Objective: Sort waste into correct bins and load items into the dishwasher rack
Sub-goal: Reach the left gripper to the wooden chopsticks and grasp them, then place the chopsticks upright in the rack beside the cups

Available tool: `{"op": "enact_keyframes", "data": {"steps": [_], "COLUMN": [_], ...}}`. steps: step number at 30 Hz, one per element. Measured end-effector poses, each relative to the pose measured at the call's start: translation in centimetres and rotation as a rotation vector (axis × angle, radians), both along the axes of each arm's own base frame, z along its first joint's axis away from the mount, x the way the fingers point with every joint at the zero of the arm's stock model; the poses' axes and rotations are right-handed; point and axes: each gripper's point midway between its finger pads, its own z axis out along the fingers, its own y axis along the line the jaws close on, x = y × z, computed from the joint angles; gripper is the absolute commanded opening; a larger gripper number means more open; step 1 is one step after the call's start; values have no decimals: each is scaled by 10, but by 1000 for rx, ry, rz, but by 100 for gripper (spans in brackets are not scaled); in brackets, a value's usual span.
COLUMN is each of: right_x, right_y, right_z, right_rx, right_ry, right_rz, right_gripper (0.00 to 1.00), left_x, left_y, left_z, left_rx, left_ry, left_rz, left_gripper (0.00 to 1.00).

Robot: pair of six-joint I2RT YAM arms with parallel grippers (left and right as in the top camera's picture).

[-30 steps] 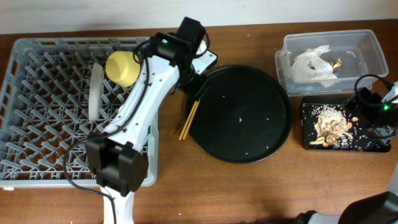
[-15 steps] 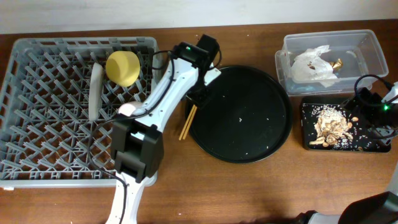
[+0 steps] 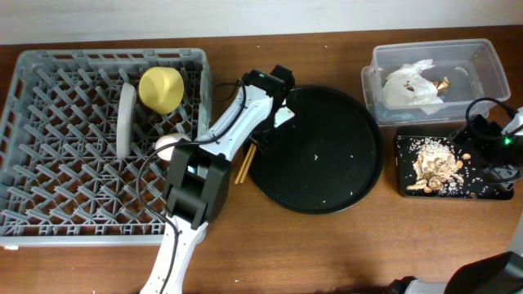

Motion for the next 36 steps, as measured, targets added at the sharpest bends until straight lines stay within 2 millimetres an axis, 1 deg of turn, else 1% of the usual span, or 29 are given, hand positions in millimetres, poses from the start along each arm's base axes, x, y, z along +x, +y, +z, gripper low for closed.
{"op": "enact_keyframes", "data": {"steps": [1, 2, 3, 4, 11, 14, 15, 16, 18, 19, 20, 21, 22, 23, 25, 26, 27, 29, 30, 31, 32, 33, 34, 35, 36], "right_x": [0, 0, 0, 0, 1, 1, 1, 1, 1, 1, 1, 1, 1, 1, 1, 1, 1, 1, 1, 1, 1, 1, 1, 1, 1], "right_y": [0, 0, 0, 0, -1, -1, -1, -1, -1, -1, -1, -1, -1, -1, -1, -1, -1, -1, -1, -1, -1, -1, -1, -1, -1], "right_z": [0, 0, 0, 0, 0, 0, 0, 0, 0, 0, 0, 0, 0, 0, 0, 0, 0, 0, 0, 0, 0, 0, 0, 0, 0], "right_rx": [0, 0, 0, -1, -2, -3, -2, -2, -3, -3, -3, -3, -2, -3, -3, -3, -3, -3, -3, -3, -2, -3, -3, -3, -3], "right_ry": [0, 0, -1, -1, -3, -4, -3, -3, -3, -4, -4, -3, -3, -3, -3, -3, -4, -3, -4, -5, -3, -4, -3, -4, -4], "right_rz": [0, -1, 0, 0, -1, 0, 0, 0, 0, 0, 0, 0, -1, 0, 0, 0, 0, -1, 0, -1, 0, 0, 0, 0, 0], "right_gripper": [99, 99, 99, 99, 99, 99, 99, 99, 99, 99, 99, 99, 99, 99, 99, 99, 99, 99, 99, 99, 99, 99, 99, 99, 99], "left_x": [0, -2, -3, -3, -1, -5, -5, -3, 8, 13, 14, 15, 17, 25, 32, 35, 38, 38, 30, 18, 6, -9, -19, -31, -35], "left_y": [0, -1, -1, -2, -3, 1, 1, 1, -5, -9, -10, -9, -8, -6, 10, 20, 36, 73, 102, 139, 173, 199, 217, 242, 257], "left_z": [-7, -13, -14, -14, -13, -5, 1, 13, 46, 70, 88, 102, 109, 124, 140, 151, 169, 207, 228, 250, 263, 265, 262, 250, 237], "left_rx": [3, 9, 7, 2, 1, 22, 25, 27, -4, -32, -47, -54, -63, -82, -98, -109, -126, -155, -149, -137, -114, -85, -61, -20, 15], "left_ry": [10, 22, 26, 26, 18, 47, 49, 46, -9, -52, -76, -96, -114, -166, -199, -221, -253, -316, -348, -389, -416, -407, -390, -347, -313], "left_rz": [-2, -6, -6, -11, -17, -16, -13, -3, 14, 26, 31, 43, 57, 100, 185, 229, 287, 390, 467, 564, 656, 728, 782, 855, 899], "left_gripper": [31, 23, 9, 1, 0, 0, 0, 0, 0, 0, 0, 0, 0, 0, 0, 0, 0, 0, 0, 0, 0, 0, 1, 0, 0]}}
